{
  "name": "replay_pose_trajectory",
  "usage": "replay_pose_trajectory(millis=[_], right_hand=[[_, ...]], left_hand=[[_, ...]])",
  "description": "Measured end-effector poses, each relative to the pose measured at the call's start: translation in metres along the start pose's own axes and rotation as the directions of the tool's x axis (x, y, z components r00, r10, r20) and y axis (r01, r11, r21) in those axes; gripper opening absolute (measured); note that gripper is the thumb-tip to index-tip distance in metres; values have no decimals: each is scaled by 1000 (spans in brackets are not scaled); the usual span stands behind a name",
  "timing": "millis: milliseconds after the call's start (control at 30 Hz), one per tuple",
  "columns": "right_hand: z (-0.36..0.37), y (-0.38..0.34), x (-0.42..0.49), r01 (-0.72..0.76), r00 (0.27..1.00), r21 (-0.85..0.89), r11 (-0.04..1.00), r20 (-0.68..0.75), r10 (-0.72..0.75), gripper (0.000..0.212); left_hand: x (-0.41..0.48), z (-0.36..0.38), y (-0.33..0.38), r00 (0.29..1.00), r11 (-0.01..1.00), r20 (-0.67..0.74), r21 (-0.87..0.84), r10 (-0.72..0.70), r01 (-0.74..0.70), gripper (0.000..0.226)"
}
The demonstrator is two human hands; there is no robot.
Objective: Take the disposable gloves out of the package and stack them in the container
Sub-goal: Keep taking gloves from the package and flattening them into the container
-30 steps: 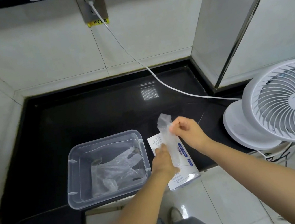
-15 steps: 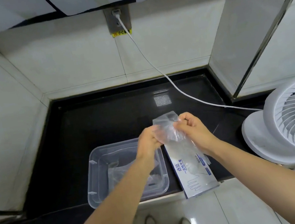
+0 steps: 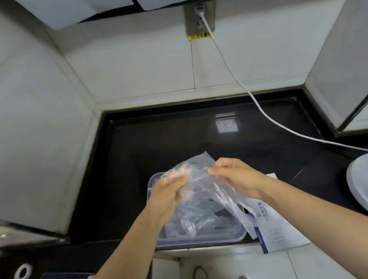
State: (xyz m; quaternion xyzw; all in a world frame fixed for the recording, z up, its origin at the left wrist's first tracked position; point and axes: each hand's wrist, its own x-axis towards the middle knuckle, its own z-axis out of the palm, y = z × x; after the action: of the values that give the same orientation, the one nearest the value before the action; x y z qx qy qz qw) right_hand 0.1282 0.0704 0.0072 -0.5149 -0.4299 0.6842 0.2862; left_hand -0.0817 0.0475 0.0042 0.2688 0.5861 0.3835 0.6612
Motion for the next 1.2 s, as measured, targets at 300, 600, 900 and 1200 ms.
replay_pose_trajectory(millis=[300,600,900,1200], right_hand=[[23,11,15,122,983,-119,985,-124,-137,20],[14,0,23,36,999,-284,958,10,-35,17],[16,-6,19,-338,866,-117,934,350,358,36],[1,-25,16,-164,986,-627,762,-97,133,43]], left_hand=[[-2,-27,3,985,968,168,-234,-49,88,65],[-5,-14,13,998,895,28,444,-64,45,46],[15,-12,0,911,736,-94,625,402,-261,15],[18,-20,-34,898,319,-46,941,438,-108,19]])
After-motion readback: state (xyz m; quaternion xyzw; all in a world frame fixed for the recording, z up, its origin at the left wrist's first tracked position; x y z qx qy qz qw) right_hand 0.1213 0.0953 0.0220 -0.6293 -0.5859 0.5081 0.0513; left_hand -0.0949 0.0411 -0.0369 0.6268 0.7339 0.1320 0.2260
